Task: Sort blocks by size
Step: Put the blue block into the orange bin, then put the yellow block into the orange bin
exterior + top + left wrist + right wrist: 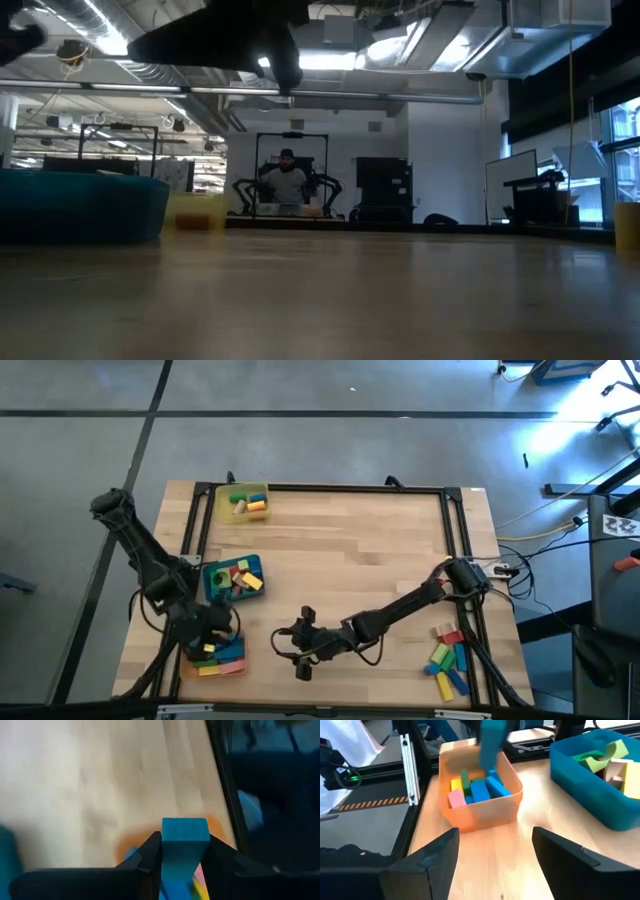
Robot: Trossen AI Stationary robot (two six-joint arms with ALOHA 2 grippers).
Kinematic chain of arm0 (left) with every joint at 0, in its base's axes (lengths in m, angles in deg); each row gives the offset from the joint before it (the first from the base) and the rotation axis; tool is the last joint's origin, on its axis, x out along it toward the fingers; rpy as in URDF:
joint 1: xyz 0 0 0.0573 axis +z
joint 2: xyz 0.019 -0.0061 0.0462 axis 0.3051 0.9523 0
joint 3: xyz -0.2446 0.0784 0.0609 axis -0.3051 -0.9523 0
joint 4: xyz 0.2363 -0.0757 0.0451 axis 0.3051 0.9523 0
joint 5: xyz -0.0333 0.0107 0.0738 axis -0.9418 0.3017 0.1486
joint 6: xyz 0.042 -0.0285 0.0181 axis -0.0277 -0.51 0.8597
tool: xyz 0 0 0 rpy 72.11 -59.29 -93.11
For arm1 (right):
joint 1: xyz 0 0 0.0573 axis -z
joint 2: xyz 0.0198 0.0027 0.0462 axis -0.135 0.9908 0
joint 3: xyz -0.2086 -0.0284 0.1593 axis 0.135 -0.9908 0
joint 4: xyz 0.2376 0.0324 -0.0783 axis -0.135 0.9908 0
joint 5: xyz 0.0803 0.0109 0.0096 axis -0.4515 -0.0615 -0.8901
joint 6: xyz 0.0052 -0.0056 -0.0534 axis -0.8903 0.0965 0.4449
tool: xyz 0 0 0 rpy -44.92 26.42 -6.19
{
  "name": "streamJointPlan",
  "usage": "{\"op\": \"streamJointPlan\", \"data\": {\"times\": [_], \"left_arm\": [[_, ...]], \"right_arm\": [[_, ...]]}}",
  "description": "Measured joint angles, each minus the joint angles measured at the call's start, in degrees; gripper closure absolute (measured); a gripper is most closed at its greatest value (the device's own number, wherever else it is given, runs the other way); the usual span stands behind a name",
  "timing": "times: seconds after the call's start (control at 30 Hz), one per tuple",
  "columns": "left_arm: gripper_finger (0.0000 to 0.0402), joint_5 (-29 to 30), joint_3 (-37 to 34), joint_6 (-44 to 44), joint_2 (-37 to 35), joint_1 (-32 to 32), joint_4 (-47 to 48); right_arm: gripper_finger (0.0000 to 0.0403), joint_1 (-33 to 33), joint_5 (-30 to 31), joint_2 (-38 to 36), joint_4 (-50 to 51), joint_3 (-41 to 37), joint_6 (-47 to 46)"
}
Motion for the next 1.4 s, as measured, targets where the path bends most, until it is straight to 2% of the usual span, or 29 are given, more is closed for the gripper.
{"op": "streamJointPlan", "data": {"times": [0.27,0.43,0.67,0.87,1.17,1.4], "left_arm": [[0.0312,-14.18,1.33,-19.58,6.23,-6.36,4.25],[0.0311,-18.19,1.33,-26.14,10.85,-8.61,4.21],[0.0308,-19.66,1.31,-25.99,17.08,-8.77,2.3],[0.0278,-19.47,1.26,-24.99,19.0,-8.72,1.17],[0.0234,-20.59,1.26,-22.96,18.14,-6.49,1.44],[0.0228,-20.34,1.26,-19.12,11.33,-4.88,1.46]], "right_arm": [[0.0149,0.04,0.3,0.0,0.09,0.0,-0.07],[0.0149,0.04,0.32,0.0,0.1,-0.01,-0.09],[0.0149,0.04,0.32,0.0,0.24,-0.15,-0.11],[0.0149,0.04,0.32,0.02,0.57,-0.17,-0.11],[0.0149,0.04,0.32,0.02,0.74,-0.17,-0.11],[0.0149,-0.03,0.32,-0.27,2.96,-0.2,-0.12]]}}
